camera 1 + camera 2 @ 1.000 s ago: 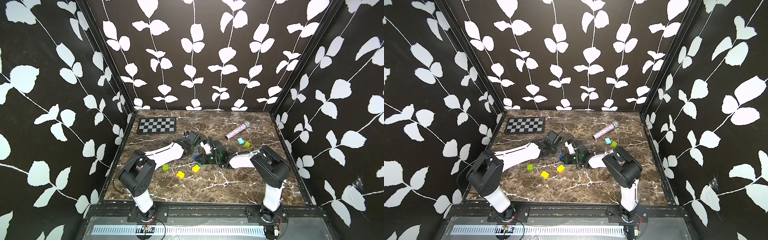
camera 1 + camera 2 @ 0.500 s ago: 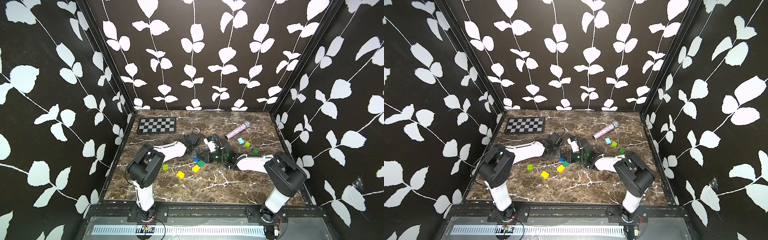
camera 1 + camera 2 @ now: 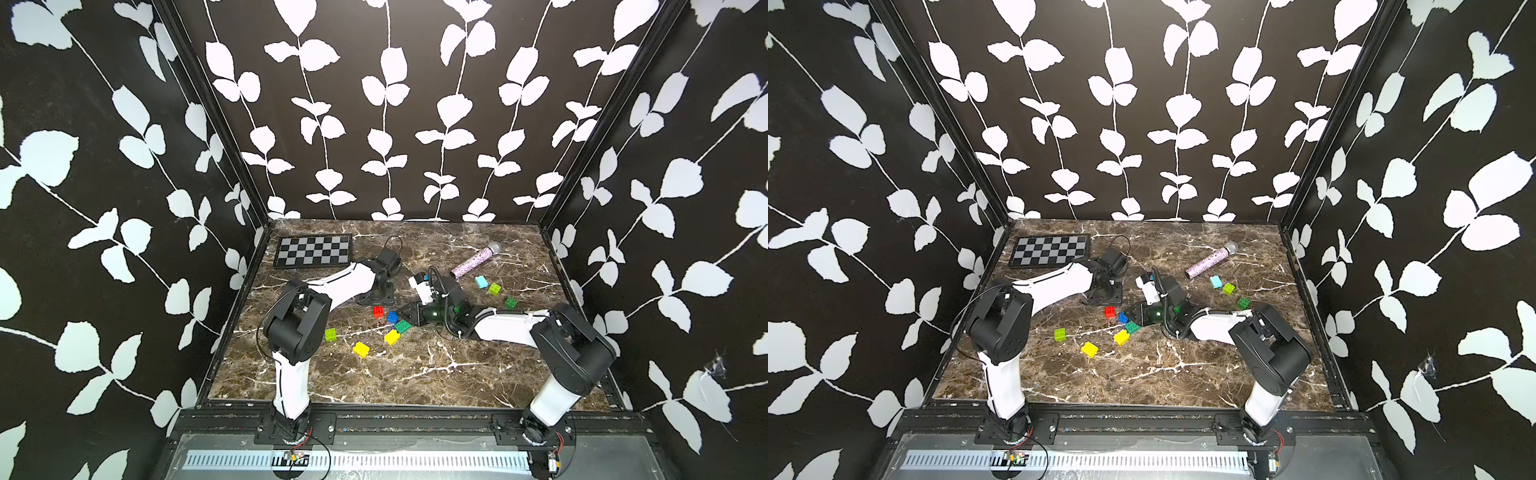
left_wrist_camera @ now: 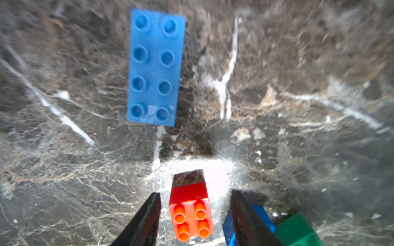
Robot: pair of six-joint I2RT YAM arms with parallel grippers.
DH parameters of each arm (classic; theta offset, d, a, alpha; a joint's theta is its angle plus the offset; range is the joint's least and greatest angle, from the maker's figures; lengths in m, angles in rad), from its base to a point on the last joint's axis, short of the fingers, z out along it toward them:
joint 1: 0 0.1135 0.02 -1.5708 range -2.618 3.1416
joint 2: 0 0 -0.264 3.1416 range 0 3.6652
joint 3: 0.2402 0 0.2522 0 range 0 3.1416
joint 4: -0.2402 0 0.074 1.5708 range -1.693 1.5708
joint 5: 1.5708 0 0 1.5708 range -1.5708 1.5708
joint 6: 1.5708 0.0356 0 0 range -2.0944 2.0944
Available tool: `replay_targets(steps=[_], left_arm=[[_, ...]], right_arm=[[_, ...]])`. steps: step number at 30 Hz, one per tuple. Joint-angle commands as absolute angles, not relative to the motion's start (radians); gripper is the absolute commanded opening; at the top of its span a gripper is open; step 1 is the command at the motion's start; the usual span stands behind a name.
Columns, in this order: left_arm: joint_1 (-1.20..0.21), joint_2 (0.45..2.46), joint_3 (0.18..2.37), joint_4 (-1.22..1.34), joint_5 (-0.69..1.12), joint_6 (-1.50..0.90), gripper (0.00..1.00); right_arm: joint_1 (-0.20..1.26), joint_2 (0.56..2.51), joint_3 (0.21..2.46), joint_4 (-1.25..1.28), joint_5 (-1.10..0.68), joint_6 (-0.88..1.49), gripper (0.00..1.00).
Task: Assemble the letter h with lego
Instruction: Pick up the lego brick from the center of the board.
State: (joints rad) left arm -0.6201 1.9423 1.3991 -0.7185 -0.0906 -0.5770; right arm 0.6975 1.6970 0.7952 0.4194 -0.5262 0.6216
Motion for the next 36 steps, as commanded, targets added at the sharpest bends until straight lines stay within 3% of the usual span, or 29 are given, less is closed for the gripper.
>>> replay_targets(steps=[1, 20, 25, 28, 30, 36], left_arm=[[-0.615, 1.975, 1.435, -0.836, -0.041, -0.558, 0.53], [-0.604, 2.059, 1.534, -0.959, -0.022, -0.609, 0.37], [-0.605, 2.059, 1.534, -0.955, -0.003, -0.606, 0.22], [-0.606, 2.046, 1.534, -0.964, 0.027, -0.591, 0.07], [-0.617, 2.022, 1.535, -0.980, 0.034, -0.568, 0.00], [-0.668, 1.968, 1.551, -1.044, 0.043, -0.541, 0.00]], right_arm=[[0.691, 1.678, 0.804, 0.408, -0.512, 0.603, 0.24], [0.686, 1.679, 0.824, 0.360, -0.517, 0.581, 0.24], [0.684, 1.678, 0.823, 0.356, -0.514, 0.580, 0.23], [0.683, 1.678, 0.824, 0.348, -0.502, 0.578, 0.21], [0.681, 1.673, 0.823, 0.327, -0.467, 0.577, 0.18], [0.615, 1.678, 0.796, 0.310, -0.395, 0.642, 0.00]])
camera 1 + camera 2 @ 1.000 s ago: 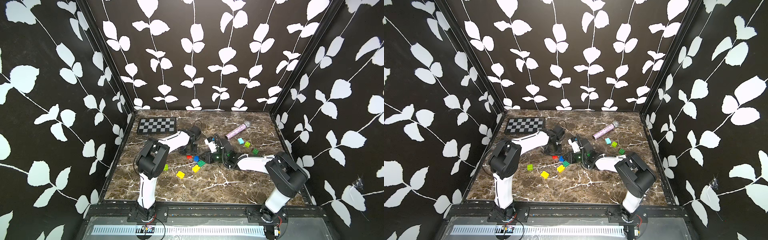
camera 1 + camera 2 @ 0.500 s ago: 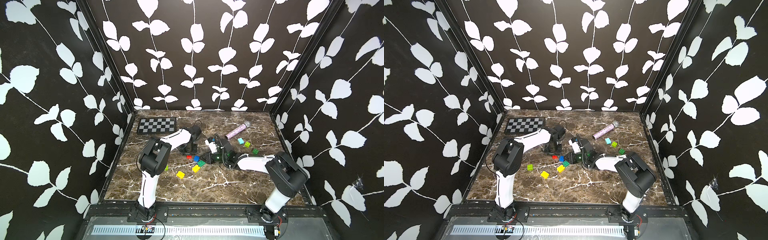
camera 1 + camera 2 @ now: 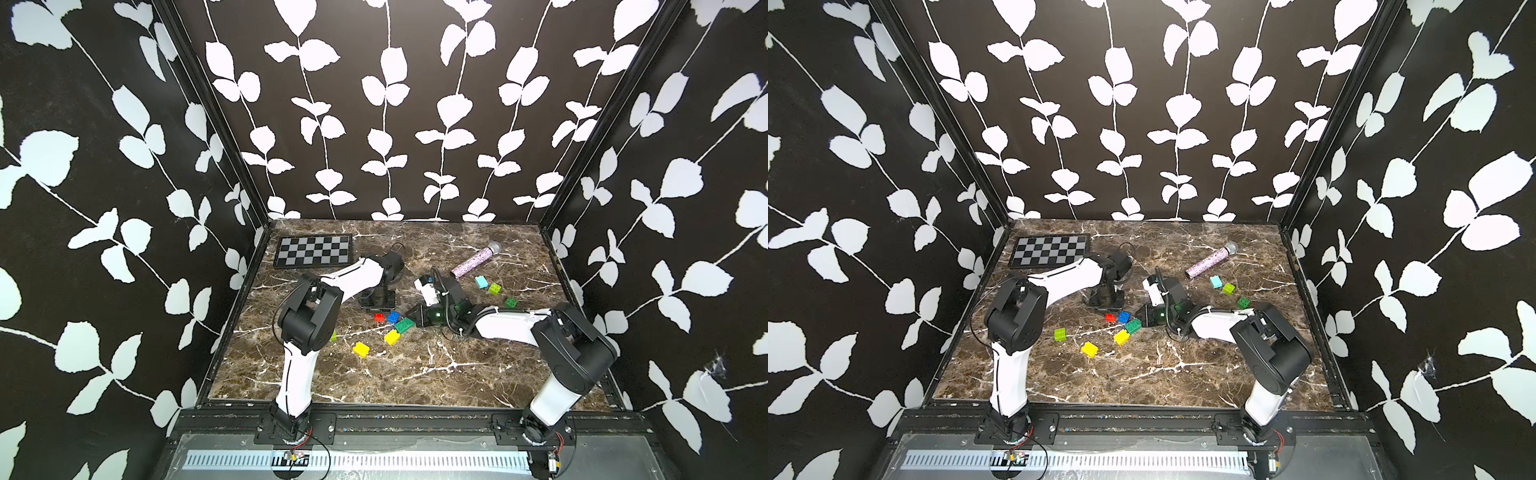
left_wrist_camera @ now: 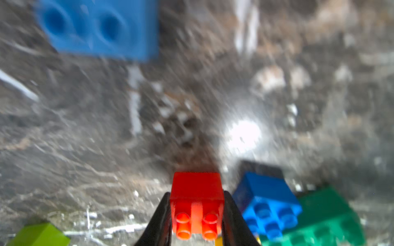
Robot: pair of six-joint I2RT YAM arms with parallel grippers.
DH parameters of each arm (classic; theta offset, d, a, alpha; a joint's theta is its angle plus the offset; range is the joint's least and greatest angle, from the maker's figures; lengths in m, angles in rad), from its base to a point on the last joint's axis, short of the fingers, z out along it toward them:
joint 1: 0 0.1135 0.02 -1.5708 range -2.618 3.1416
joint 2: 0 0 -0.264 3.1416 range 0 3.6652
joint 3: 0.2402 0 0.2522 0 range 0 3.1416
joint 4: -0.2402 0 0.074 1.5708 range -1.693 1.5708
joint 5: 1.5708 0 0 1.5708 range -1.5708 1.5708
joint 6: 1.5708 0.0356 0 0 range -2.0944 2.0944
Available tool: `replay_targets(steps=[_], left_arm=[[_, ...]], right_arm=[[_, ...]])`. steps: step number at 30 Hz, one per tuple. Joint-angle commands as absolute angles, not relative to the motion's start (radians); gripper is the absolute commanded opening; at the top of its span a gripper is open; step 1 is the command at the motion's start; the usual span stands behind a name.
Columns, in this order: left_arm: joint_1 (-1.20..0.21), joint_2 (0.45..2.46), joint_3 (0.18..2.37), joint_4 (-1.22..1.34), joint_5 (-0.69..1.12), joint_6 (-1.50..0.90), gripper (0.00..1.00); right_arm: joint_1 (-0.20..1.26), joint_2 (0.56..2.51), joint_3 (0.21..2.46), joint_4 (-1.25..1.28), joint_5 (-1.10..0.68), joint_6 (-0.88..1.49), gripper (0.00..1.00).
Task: Assemble the letter h with lego
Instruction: Pick up the lego brick from the center of the board, then assemble the lego brick with the lego brick.
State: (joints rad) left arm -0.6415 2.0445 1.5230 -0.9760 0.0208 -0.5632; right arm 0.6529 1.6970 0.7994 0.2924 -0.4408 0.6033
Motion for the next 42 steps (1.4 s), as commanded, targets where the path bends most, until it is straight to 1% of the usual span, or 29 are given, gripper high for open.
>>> replay_targets(steps=[1, 5, 14, 21, 30, 42], left_arm=[[-0.675, 1.965, 1.551, -1.045, 0.046, -0.545, 0.00], [-0.694, 1.966, 1.582, -1.061, 0.039, -0.551, 0.00], [-0.694, 2.021, 1.687, -1.081, 0.051, -0.548, 0.00], [-0.694, 2.055, 1.692, -1.038, 0.110, -0.644, 0.00], [-0.695, 2.069, 1.663, -1.004, 0.112, -0.740, 0.00], [-0.695, 2.097, 1.657, -1.018, 0.104, -0.781, 0.00]], right_arm=[[0.604, 1.677, 0.788, 0.322, -0.400, 0.653, 0.00], [0.576, 1.689, 0.785, 0.331, -0.416, 0.667, 0.00], [0.572, 1.700, 0.796, 0.316, -0.432, 0.659, 0.00], [0.571, 1.709, 0.808, 0.306, -0.445, 0.654, 0.00], [0.574, 1.720, 0.816, 0.298, -0.467, 0.660, 0.00], [0.574, 1.720, 0.821, 0.298, -0.473, 0.662, 0.00]])
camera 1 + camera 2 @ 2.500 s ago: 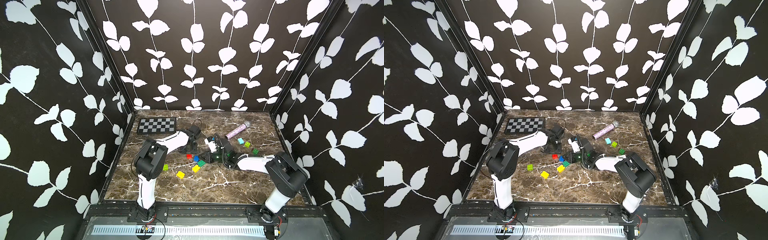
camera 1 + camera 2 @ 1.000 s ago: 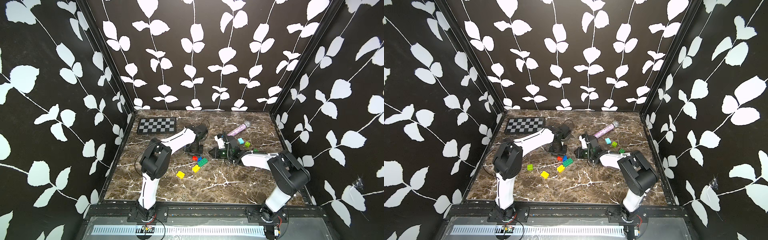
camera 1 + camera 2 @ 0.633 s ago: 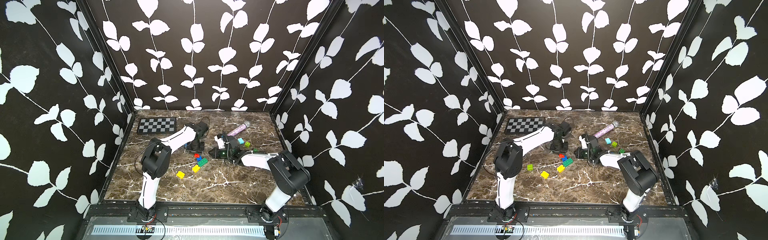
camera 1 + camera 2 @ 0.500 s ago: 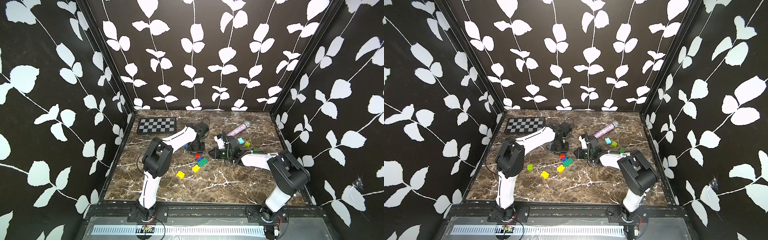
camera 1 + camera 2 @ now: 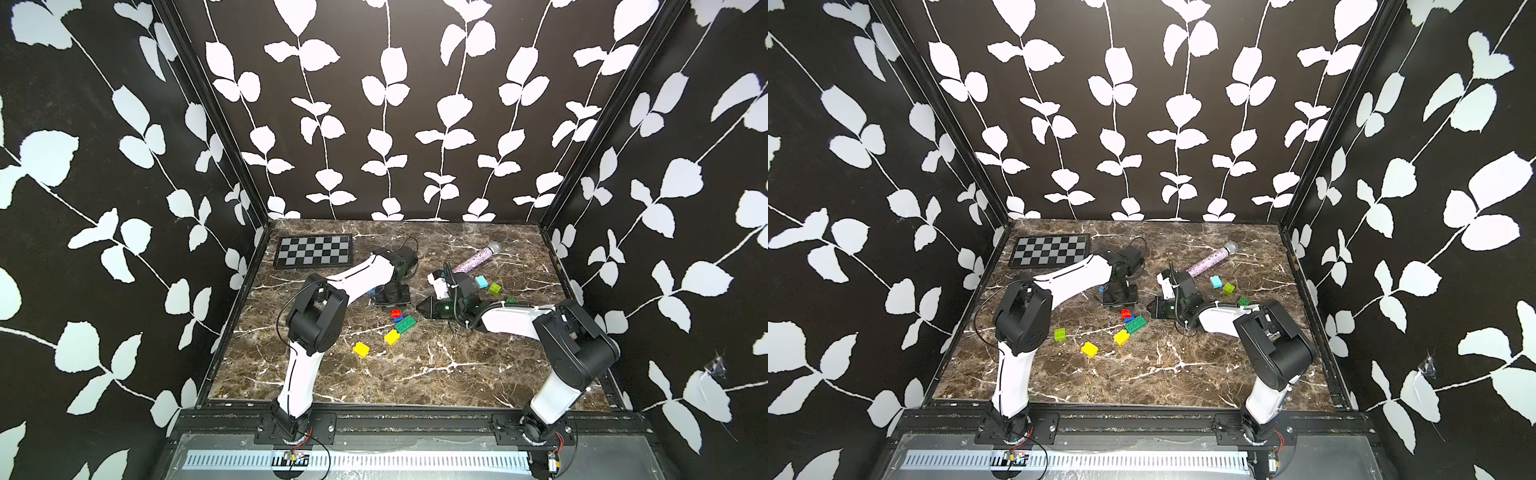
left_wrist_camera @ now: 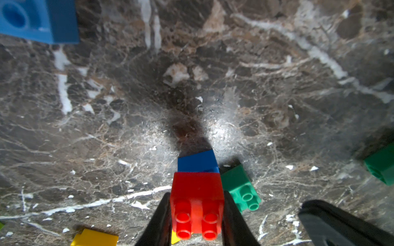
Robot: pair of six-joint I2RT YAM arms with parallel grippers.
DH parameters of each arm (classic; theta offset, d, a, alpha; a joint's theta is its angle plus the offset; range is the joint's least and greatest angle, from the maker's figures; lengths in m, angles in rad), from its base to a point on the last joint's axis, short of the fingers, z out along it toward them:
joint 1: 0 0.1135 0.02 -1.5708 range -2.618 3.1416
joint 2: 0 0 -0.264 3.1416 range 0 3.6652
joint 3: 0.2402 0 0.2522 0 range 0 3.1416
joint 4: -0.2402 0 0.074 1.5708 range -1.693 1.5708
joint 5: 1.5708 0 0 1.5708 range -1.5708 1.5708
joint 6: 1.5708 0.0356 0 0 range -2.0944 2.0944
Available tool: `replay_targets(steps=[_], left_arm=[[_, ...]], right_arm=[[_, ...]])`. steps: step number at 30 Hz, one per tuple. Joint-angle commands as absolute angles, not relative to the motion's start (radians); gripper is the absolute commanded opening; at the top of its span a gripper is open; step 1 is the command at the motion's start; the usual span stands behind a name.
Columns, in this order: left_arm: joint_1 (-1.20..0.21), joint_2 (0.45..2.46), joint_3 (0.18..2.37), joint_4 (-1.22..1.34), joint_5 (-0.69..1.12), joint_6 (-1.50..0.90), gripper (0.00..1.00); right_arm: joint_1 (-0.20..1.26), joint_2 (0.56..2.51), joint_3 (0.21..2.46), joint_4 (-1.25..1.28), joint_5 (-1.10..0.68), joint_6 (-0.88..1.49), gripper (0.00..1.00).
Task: Assemble the letter h with lego
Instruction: Assemble the lego brick with the lego brick.
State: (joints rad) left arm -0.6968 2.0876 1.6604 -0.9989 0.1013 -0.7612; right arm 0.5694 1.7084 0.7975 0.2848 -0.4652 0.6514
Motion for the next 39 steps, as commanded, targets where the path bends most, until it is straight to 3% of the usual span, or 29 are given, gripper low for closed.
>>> replay_targets(steps=[1, 23, 39], left_arm=[[-0.694, 2.103, 1.660, -1.024, 0.099, -0.782, 0.00], [-0.743, 2.154, 1.649, -0.922, 0.084, -0.851, 0.00], [-0.754, 2.124, 1.699, -0.945, 0.014, -0.746, 0.00]], right_arm=[[0.574, 1.721, 0.821, 0.295, -0.473, 0.661, 0.00], [0.577, 1.719, 0.832, 0.262, -0.459, 0.652, 0.00], [0.575, 1.839, 0.944, 0.120, -0.495, 0.611, 0.00]])
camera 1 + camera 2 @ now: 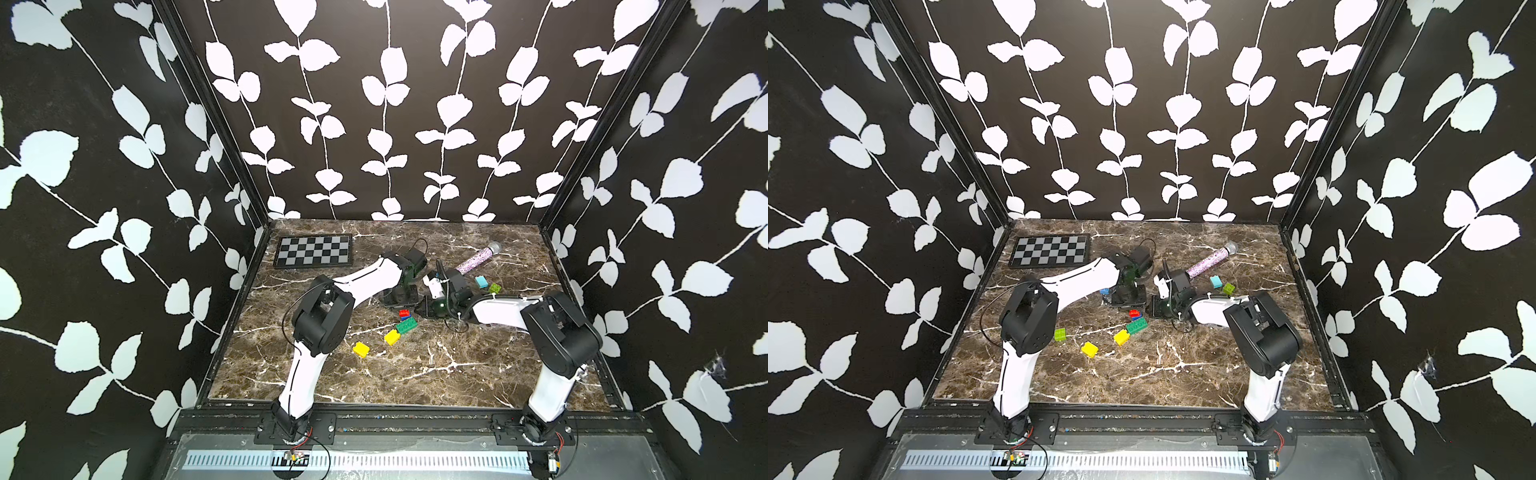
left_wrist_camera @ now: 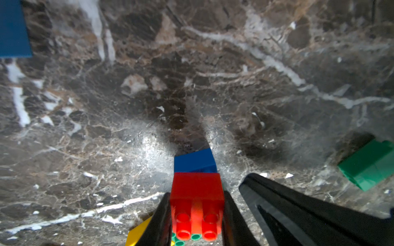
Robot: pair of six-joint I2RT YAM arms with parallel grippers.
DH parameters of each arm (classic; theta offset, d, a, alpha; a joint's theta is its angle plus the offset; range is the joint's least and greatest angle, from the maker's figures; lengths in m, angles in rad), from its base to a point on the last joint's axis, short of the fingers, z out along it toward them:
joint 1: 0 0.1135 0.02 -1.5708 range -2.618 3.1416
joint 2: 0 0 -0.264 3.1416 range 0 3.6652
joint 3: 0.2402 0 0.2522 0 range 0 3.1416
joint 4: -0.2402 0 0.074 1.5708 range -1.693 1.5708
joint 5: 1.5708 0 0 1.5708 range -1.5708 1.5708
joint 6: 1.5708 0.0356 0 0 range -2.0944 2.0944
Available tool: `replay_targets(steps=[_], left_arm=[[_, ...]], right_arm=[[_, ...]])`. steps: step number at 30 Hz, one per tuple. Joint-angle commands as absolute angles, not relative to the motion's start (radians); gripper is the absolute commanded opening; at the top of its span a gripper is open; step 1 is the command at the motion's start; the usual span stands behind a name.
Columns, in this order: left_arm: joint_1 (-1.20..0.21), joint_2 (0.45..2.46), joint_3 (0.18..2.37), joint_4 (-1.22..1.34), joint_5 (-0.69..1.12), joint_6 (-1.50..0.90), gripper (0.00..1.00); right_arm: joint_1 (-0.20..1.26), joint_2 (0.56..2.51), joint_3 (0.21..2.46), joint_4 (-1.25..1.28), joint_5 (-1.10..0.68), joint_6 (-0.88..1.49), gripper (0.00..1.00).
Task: Assemble the letter h with lego
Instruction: Assemble the lego brick with the lego brick.
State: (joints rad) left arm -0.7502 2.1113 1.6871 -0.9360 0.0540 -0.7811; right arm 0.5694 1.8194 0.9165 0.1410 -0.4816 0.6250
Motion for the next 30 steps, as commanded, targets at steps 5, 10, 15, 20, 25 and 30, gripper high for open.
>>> replay_targets(steps=[5, 10, 15, 20, 25, 30], left_arm=[[-0.753, 2.121, 1.715, -0.953, 0.013, -0.731, 0.00], [-0.753, 2.130, 1.738, -0.957, 0.016, -0.716, 0.00], [-0.752, 2.133, 1.746, -0.958, 0.013, -0.694, 0.00], [-0.752, 2.138, 1.750, -0.973, 0.012, -0.664, 0.00], [-0.751, 2.156, 1.769, -0.963, 0.036, -0.605, 0.00], [-0.752, 2.195, 1.806, -1.014, 0.015, -0.537, 0.00]], right_arm=[[0.574, 1.894, 0.976, 0.120, -0.546, 0.617, 0.00], [0.575, 1.917, 0.982, 0.149, -0.595, 0.638, 0.00], [0.575, 1.943, 0.993, 0.162, -0.619, 0.644, 0.00], [0.574, 1.961, 1.008, 0.155, -0.616, 0.639, 0.00], [0.574, 1.963, 1.007, 0.156, -0.614, 0.635, 0.00], [0.574, 1.970, 1.016, 0.146, -0.609, 0.630, 0.00]])
